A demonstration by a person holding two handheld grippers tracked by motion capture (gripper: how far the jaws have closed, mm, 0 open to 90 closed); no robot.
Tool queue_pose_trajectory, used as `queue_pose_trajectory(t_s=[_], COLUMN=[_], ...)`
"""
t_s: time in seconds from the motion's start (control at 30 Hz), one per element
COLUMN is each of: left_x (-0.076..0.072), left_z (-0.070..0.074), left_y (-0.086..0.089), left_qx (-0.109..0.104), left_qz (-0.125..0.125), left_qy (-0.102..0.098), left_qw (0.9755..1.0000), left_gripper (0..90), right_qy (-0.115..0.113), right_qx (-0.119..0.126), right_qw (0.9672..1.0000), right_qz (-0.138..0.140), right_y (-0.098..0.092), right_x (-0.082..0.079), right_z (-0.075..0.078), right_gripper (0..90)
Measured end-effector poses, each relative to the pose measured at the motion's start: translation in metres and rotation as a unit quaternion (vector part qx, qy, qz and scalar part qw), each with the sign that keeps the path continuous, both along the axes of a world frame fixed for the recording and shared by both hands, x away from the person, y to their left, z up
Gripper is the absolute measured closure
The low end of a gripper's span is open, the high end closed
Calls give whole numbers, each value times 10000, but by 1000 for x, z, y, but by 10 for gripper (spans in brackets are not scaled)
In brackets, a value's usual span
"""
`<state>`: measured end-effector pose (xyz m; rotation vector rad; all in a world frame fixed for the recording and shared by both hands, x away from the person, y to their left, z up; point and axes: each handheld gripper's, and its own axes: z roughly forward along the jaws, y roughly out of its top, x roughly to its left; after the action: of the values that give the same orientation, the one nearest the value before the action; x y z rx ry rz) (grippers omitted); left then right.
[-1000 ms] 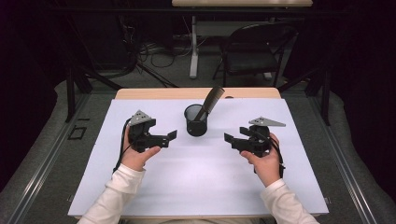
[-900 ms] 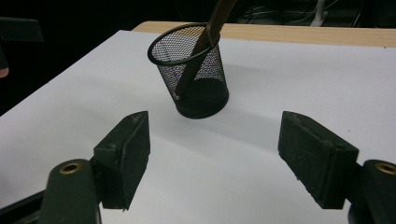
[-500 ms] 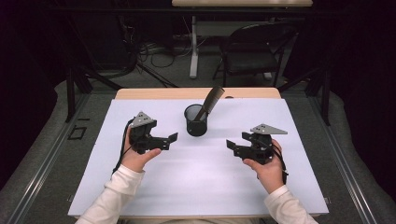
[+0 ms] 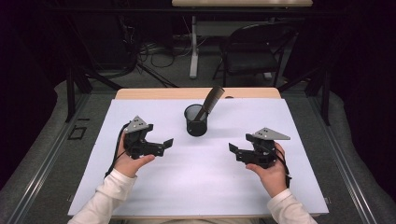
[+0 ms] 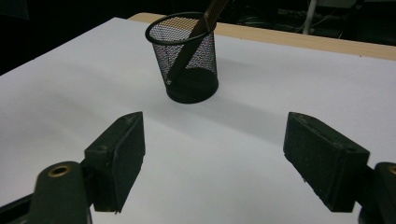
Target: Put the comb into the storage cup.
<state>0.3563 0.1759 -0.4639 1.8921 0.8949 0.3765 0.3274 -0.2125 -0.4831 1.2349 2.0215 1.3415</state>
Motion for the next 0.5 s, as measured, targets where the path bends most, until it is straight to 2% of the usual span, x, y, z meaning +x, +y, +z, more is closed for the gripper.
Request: queue_pose_trajectory(t_s=[0.23, 0.5], left_x=[-8, -19], left_z=[-3, -12], left_y=[10, 23], left_qx=[-65, -1], left_qz=[-15, 11], left_qy=[-102, -182], left_qw=[9999, 9998], left_gripper=[5, 5], right_qy=[20, 91], right_qx=[-64, -114], right_qw=[10000, 9999], right_qz=[12, -16], right_y=[-1, -4], right_x=[-4, -10], right_z=[-4, -9], right_gripper=[211, 211])
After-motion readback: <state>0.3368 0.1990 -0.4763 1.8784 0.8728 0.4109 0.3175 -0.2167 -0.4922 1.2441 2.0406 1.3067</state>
